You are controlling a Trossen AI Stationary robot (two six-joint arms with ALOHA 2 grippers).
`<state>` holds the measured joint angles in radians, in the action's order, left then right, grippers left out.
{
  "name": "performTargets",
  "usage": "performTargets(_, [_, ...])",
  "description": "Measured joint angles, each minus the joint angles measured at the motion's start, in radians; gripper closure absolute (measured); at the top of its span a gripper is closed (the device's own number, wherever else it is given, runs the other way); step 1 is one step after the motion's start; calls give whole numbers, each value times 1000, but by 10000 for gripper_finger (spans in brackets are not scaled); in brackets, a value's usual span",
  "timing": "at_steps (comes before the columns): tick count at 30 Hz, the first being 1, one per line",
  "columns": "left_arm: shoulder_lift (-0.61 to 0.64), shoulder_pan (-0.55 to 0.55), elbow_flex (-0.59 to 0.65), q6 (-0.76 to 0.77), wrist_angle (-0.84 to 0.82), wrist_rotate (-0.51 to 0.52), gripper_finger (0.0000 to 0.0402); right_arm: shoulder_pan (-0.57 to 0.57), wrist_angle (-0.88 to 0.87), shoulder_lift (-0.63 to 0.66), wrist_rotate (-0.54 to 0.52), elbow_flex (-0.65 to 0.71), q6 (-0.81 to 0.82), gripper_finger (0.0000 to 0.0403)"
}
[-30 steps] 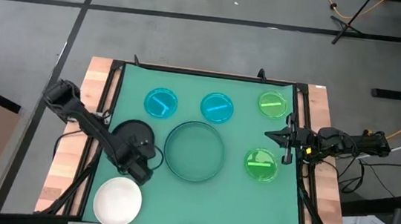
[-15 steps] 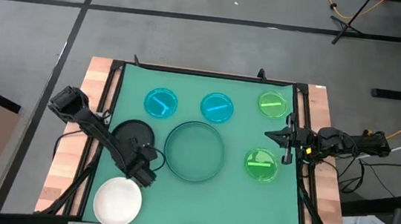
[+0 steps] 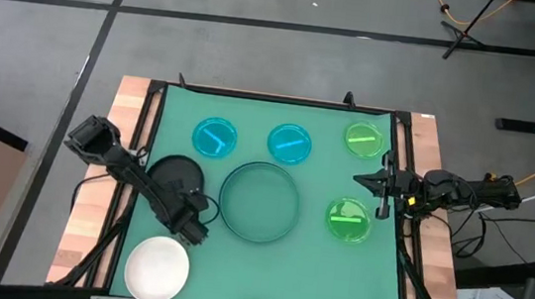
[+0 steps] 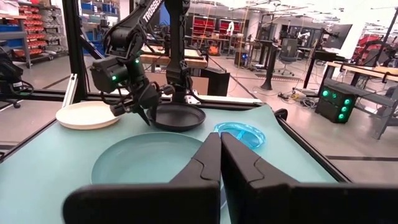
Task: Stack plastic plates
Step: Stack the black plate on the green plate
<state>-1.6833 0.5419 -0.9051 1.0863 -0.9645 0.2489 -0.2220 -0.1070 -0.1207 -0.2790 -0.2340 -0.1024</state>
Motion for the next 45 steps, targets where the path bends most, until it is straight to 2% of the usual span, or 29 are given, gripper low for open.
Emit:
performTargets(5, [0, -12, 0, -73, -4, 6, 391, 0, 0, 0, -1, 0, 0, 402])
performTargets(12, [0, -14, -16, -122, -15, 54, 394, 0, -8, 0, -1, 0, 18, 402])
performTargets(15, [0, -18, -40, -140, -71, 43, 396, 0, -5, 0, 0, 0, 25, 402])
performTargets(20, [6, -13, -110, -101, -154, 64, 395, 0, -10, 0, 8, 0, 46, 402])
performTargets(34, [8, -22, -313, -168, -166, 186, 395, 0, 4, 0, -1, 0, 42, 402])
performTargets(39, [8, -18, -361, -296, -70, 294, 395, 0, 4, 0, -1, 0, 38, 402])
performTargets(45, [-5, -67, -363, -542, 174, 309, 395, 0, 1, 0, -1, 0, 38, 402])
